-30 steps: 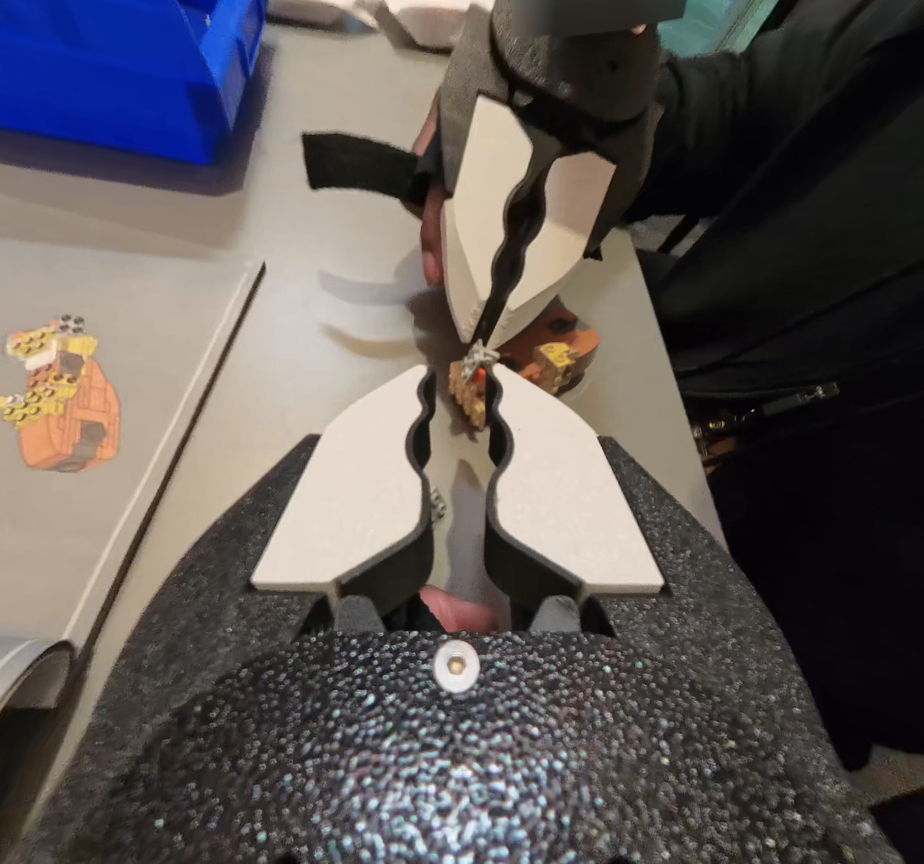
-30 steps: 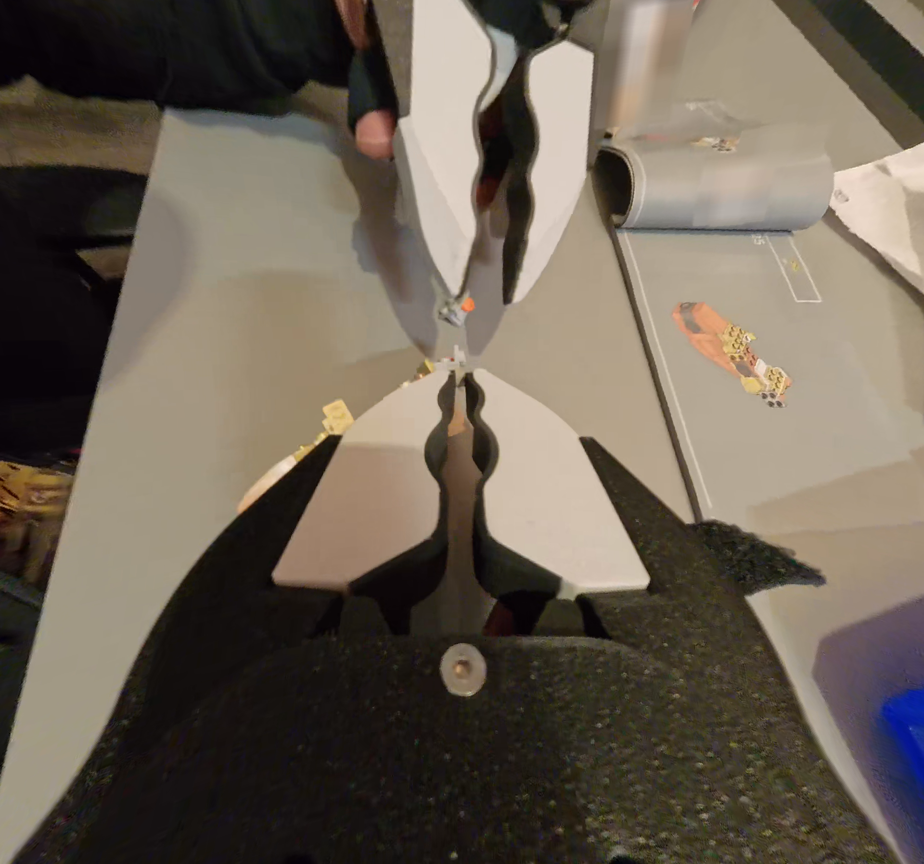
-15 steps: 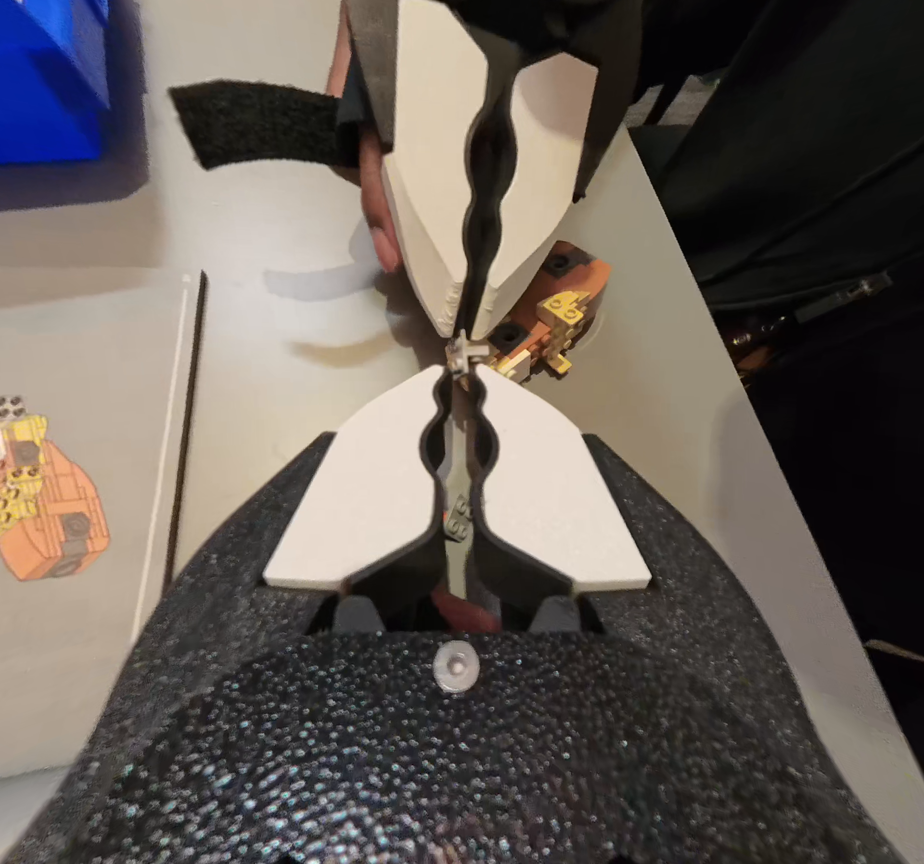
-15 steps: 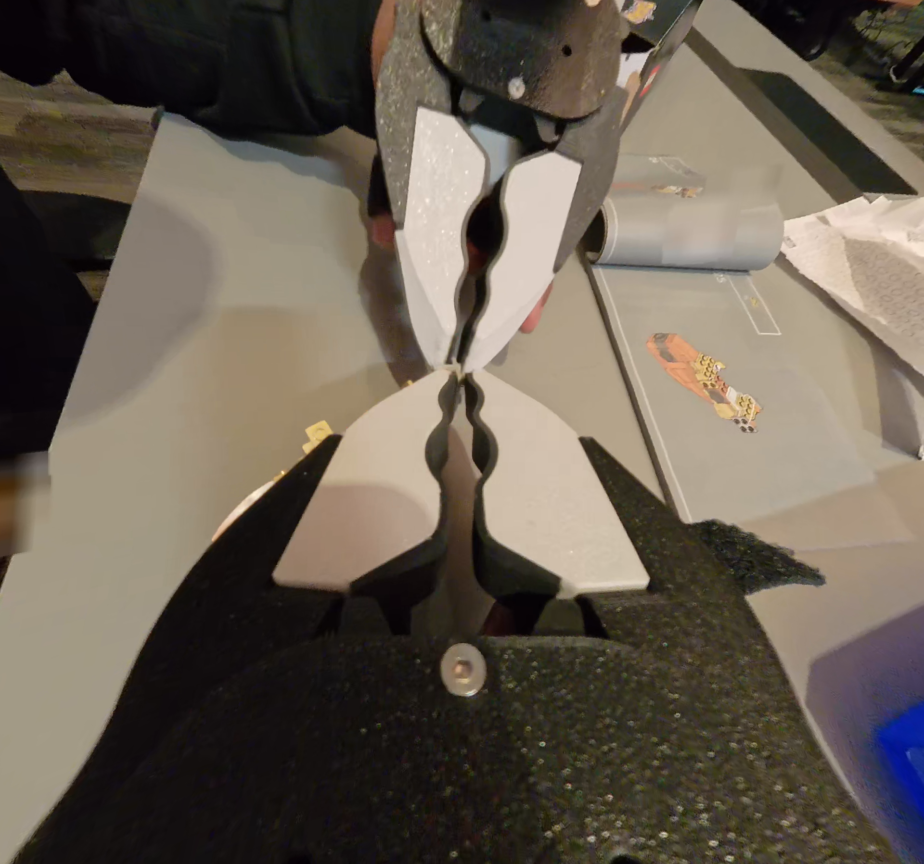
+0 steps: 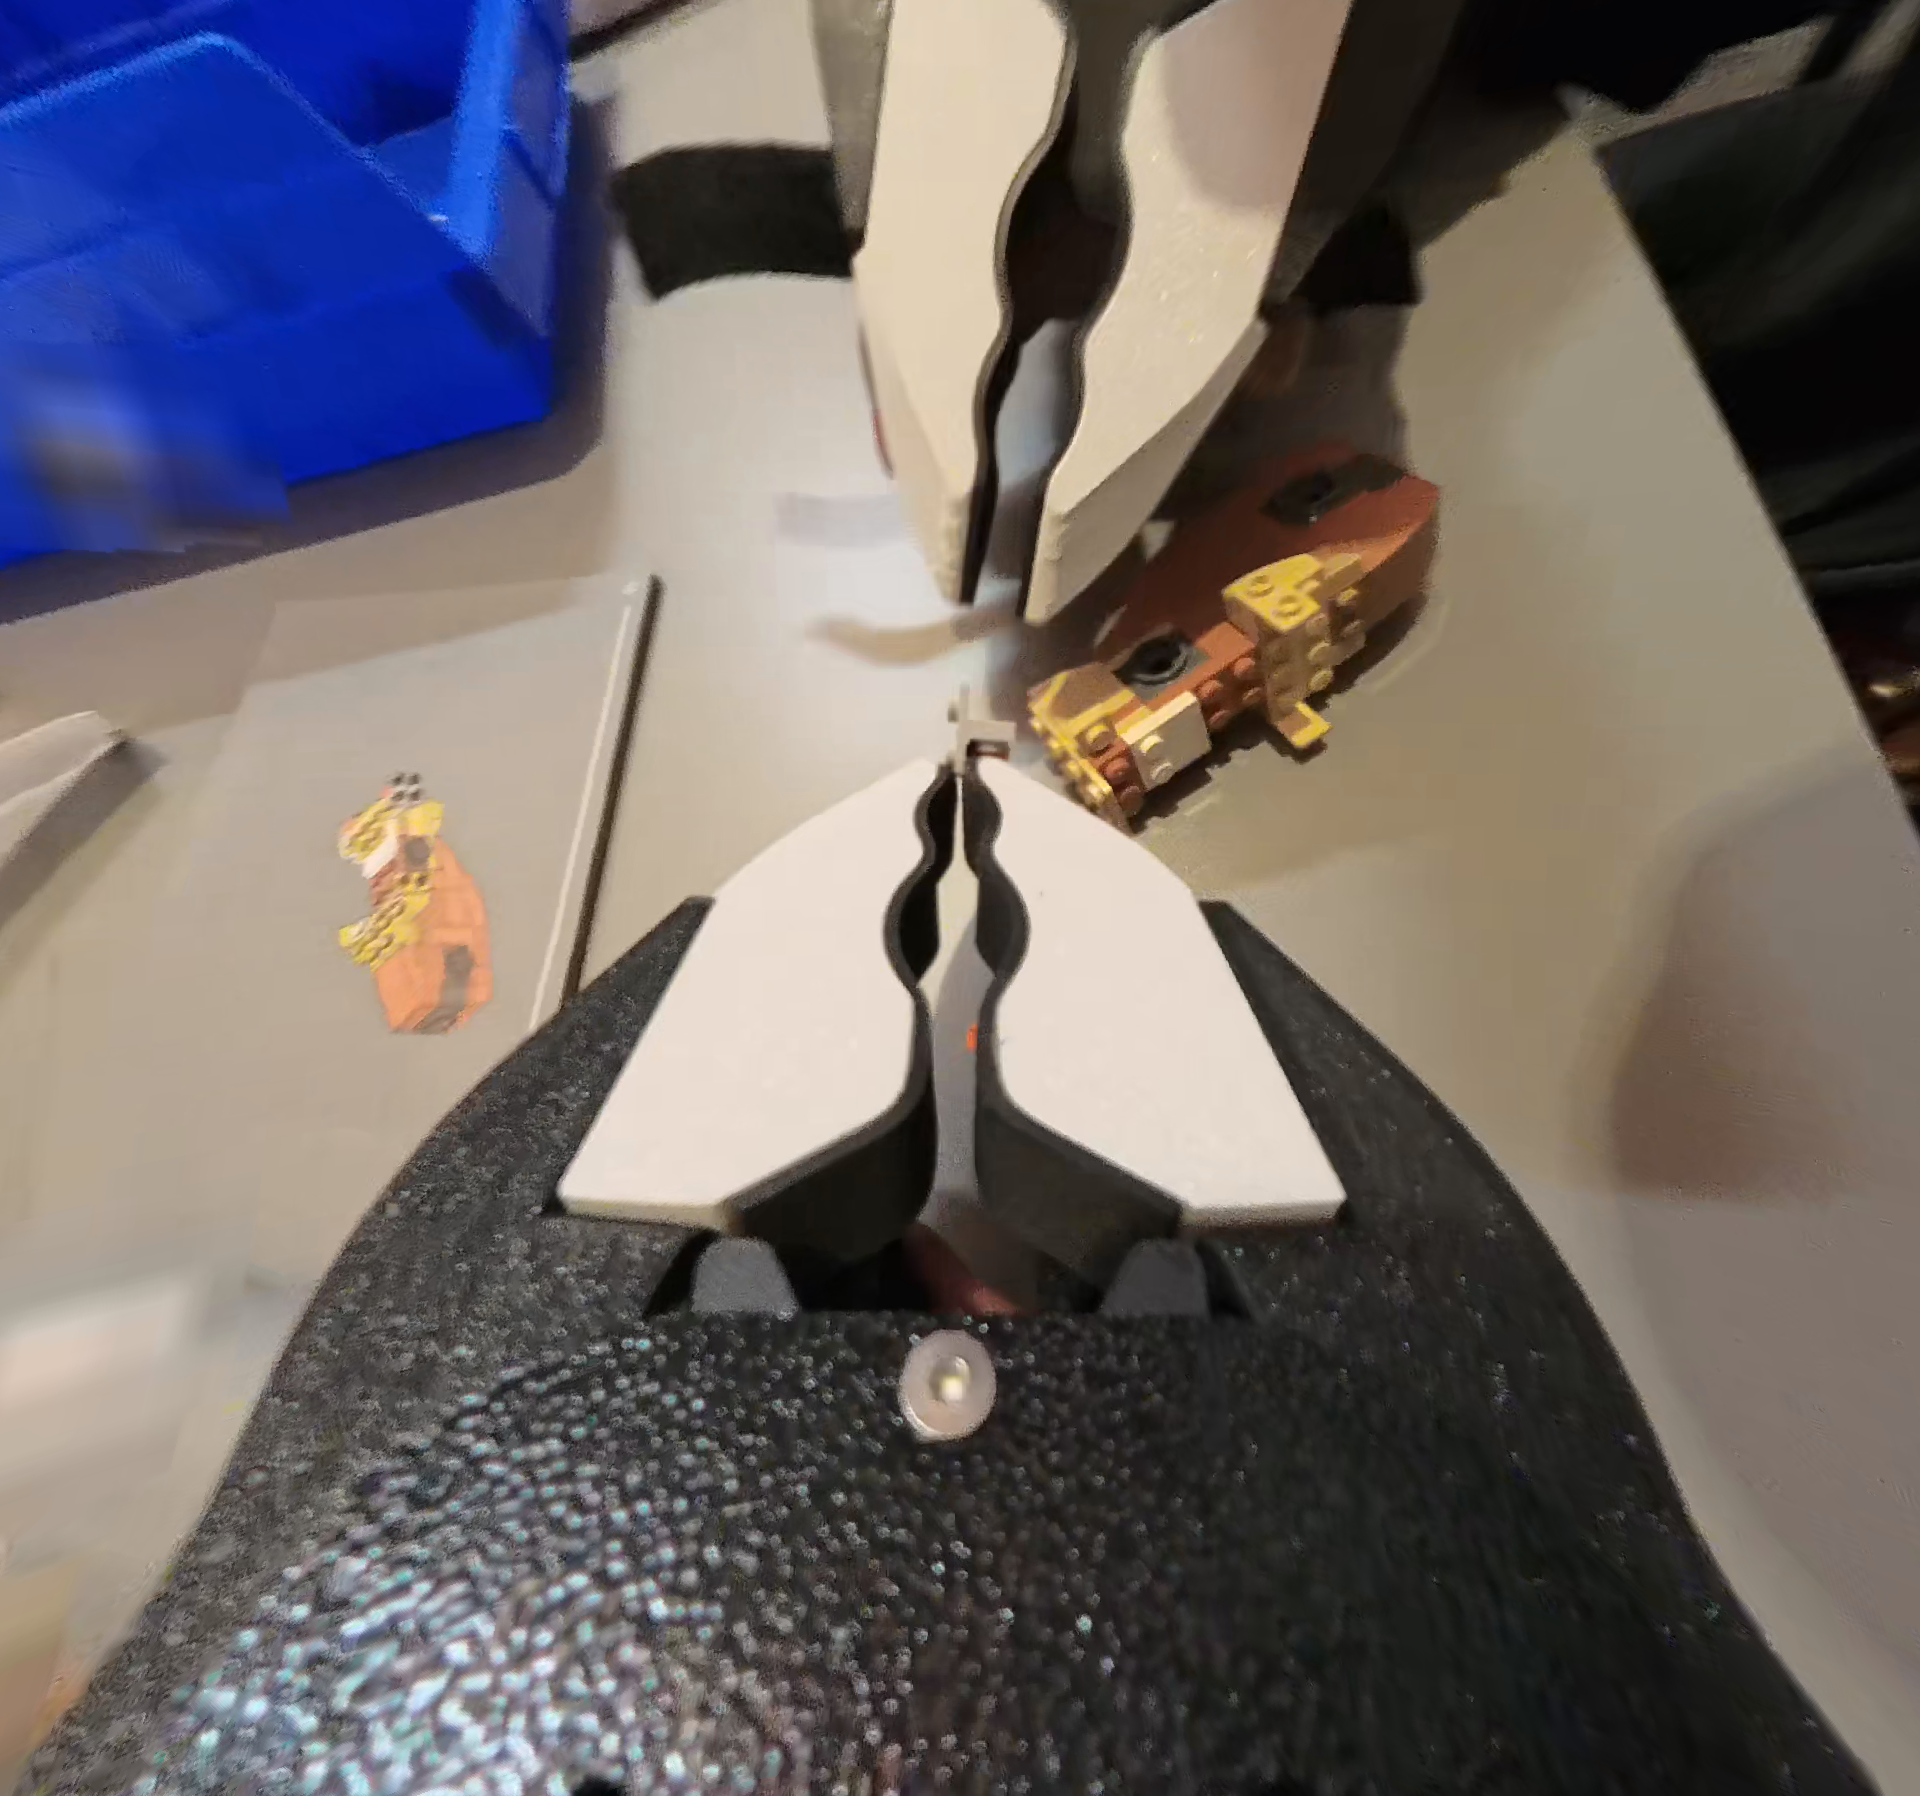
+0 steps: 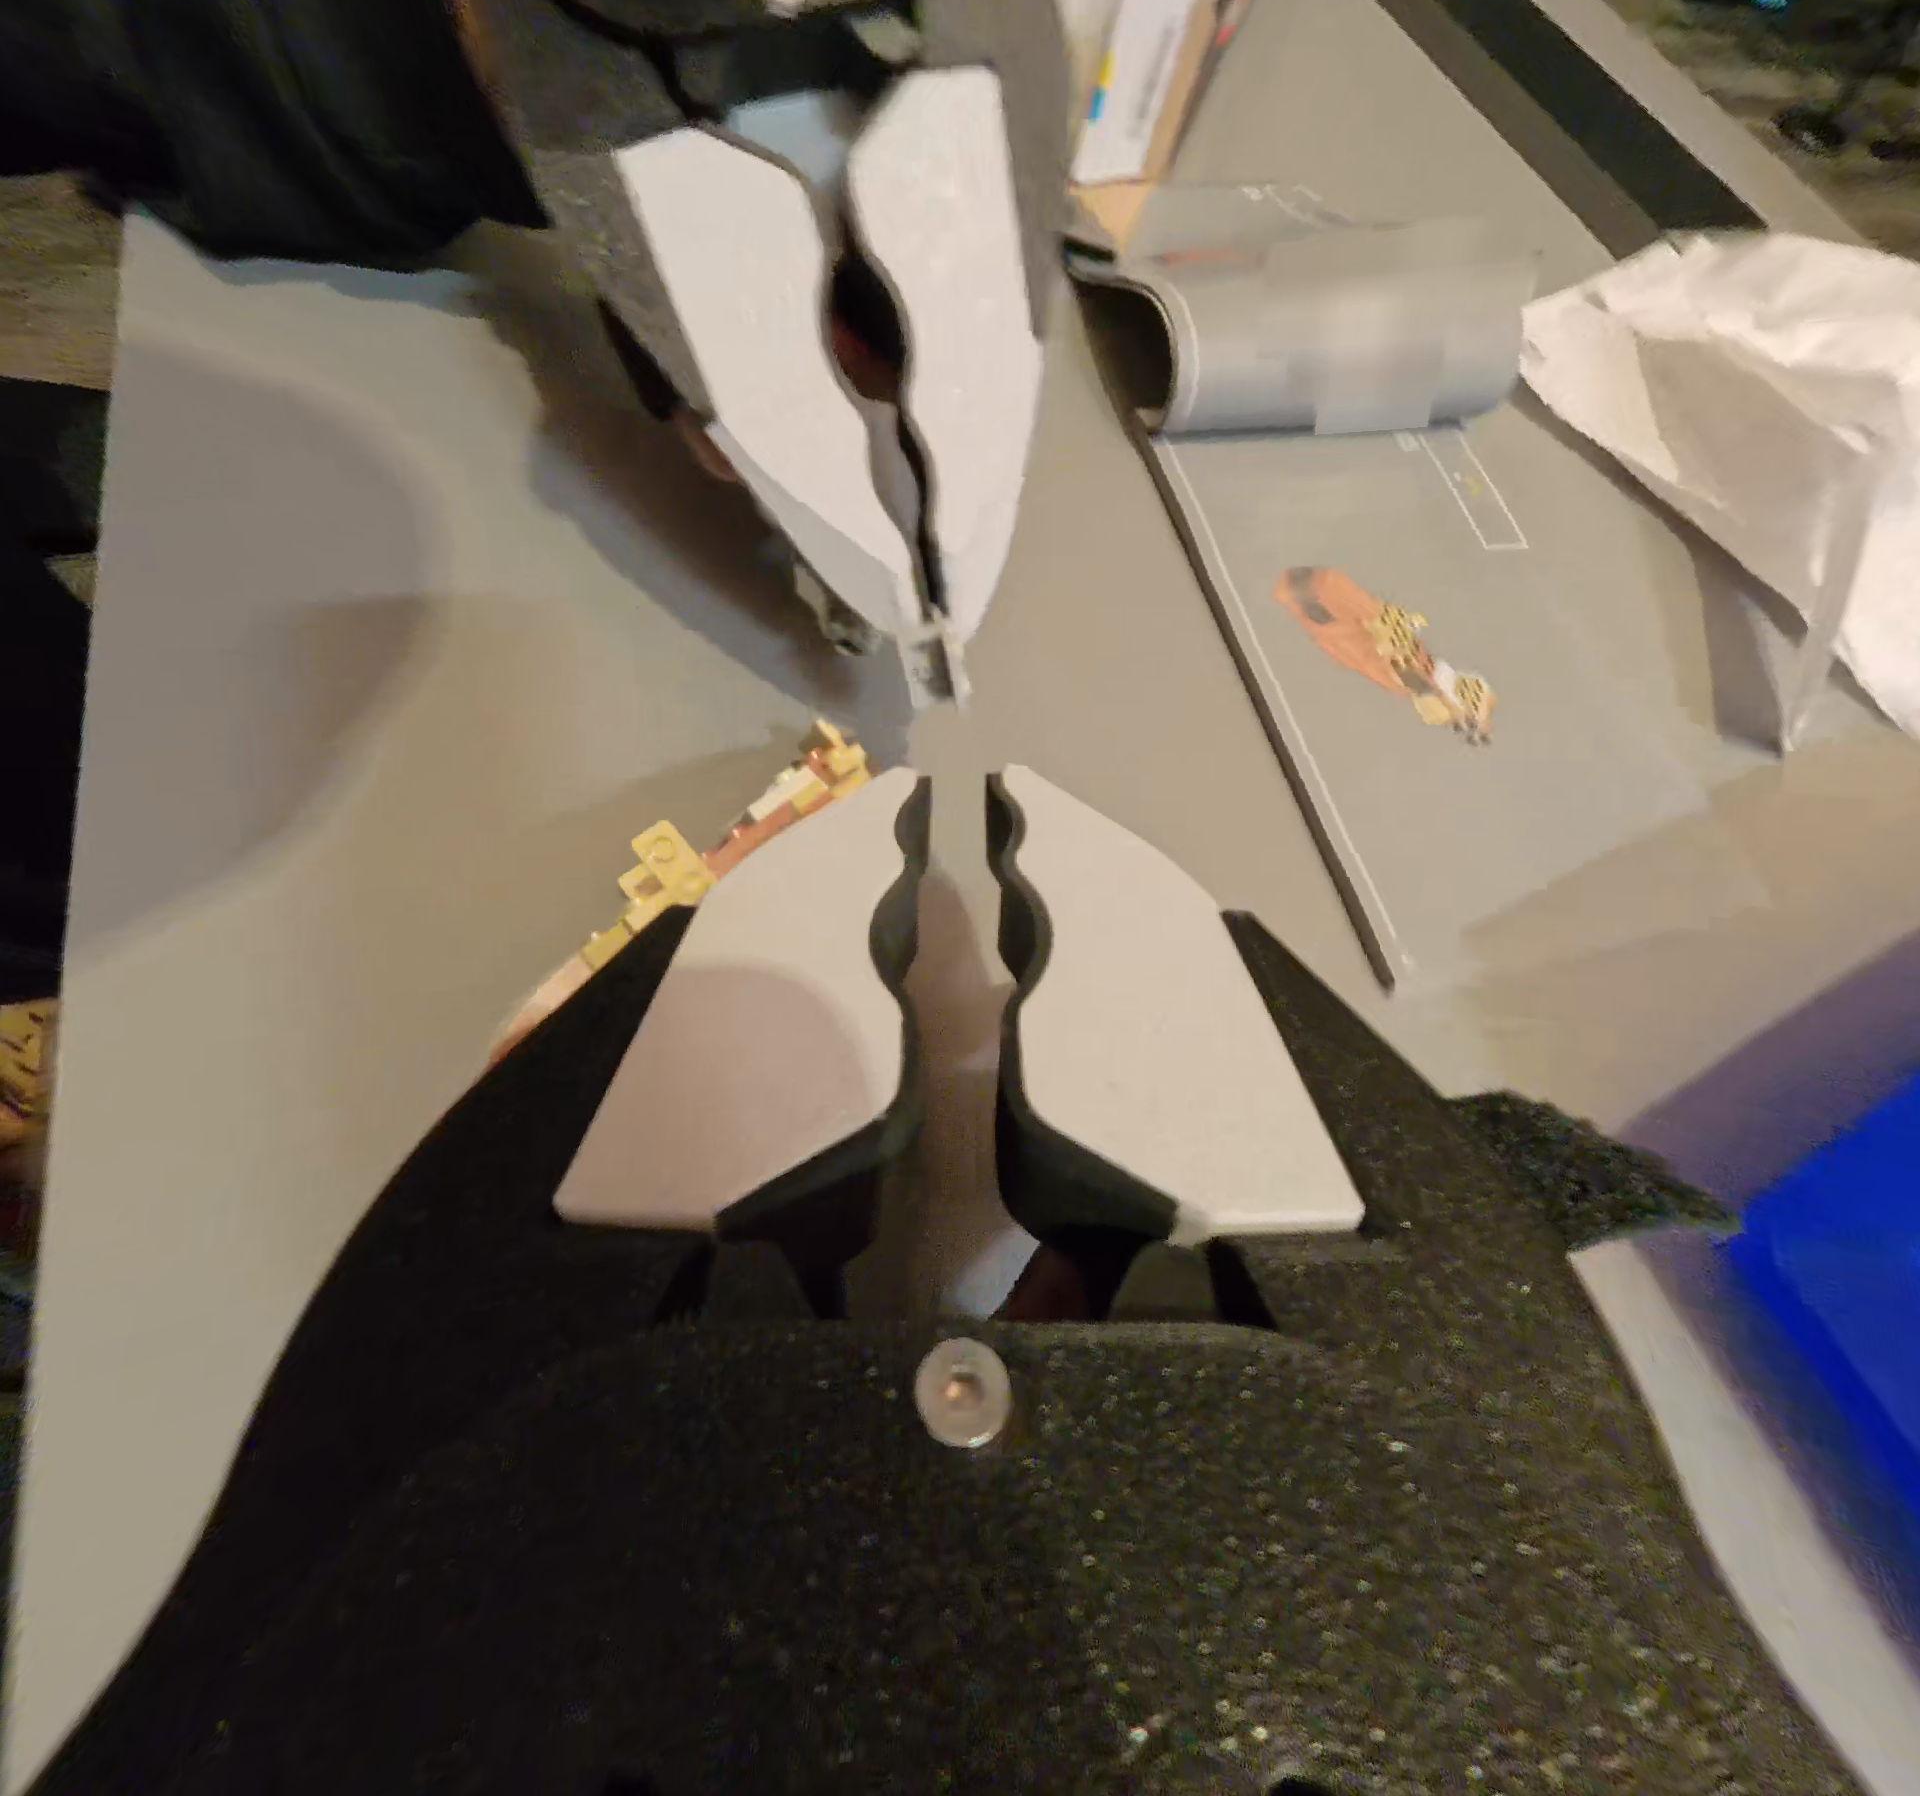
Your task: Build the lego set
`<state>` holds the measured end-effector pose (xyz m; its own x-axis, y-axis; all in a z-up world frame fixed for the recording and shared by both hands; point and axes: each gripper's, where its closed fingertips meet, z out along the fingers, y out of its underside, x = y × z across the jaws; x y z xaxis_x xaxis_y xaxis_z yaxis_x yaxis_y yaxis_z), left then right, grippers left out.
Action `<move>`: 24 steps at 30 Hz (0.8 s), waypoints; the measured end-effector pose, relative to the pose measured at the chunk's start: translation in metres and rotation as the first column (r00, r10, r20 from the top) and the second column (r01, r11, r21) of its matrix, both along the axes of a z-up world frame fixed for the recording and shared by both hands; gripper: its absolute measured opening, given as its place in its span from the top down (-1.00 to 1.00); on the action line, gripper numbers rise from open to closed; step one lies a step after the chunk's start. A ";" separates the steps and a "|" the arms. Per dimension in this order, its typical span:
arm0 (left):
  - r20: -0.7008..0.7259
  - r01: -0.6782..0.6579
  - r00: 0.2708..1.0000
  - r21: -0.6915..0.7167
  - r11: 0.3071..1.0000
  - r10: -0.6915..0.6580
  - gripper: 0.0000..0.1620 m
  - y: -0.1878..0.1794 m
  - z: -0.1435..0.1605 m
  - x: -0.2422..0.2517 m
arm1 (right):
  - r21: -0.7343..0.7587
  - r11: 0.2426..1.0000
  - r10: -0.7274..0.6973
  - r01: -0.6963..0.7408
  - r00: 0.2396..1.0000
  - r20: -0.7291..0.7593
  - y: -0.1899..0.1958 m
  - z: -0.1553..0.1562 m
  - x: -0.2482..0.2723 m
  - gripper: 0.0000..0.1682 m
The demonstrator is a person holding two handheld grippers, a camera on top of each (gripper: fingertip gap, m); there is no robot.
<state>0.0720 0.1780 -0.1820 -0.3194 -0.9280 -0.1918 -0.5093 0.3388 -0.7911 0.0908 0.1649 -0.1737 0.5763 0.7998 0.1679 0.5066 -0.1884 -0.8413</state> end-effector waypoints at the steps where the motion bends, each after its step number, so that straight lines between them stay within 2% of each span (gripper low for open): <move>1: 0.010 -0.042 0.999 0.031 0.999 0.042 0.99 0.000 0.000 -0.001 | -0.021 0.998 -0.051 0.051 0.999 0.003 -0.003 0.000 0.006 0.86; 4: 0.050 -0.188 0.982 0.187 0.964 0.182 0.99 0.000 -0.001 -0.008 | -0.080 0.979 -0.189 0.189 0.982 0.015 -0.020 -0.004 0.022 0.77; 7: 0.088 -0.323 0.946 0.349 0.880 0.312 0.99 0.003 -0.005 -0.016 | -0.156 0.957 -0.251 0.246 0.968 -0.010 -0.046 -0.010 0.021 0.63; 10: 0.129 -0.402 0.913 0.457 0.793 0.388 0.99 0.004 -0.004 -0.020 | -0.203 0.938 -0.289 0.283 0.957 -0.004 -0.064 -0.021 0.016 0.54; 13: 0.143 -0.419 0.901 0.535 0.733 0.411 0.99 0.002 -0.003 -0.020 | -0.191 0.934 -0.307 0.302 0.952 0.001 -0.068 -0.026 0.010 0.54; 19: 0.154 -0.414 0.895 0.641 0.646 0.420 0.99 -0.003 0.008 -0.019 | -0.136 0.945 -0.306 0.299 0.951 -0.035 -0.059 -0.013 0.015 0.57; 21: 0.170 -0.415 0.894 0.665 0.620 0.415 0.99 -0.006 0.015 -0.018 | -0.128 0.950 -0.296 0.283 0.951 -0.094 -0.052 0.000 0.017 0.63; 24: 0.212 -0.428 0.892 0.678 0.597 0.399 0.99 -0.011 0.023 -0.012 | -0.209 0.957 -0.252 0.200 0.931 -0.264 -0.039 0.018 0.006 0.63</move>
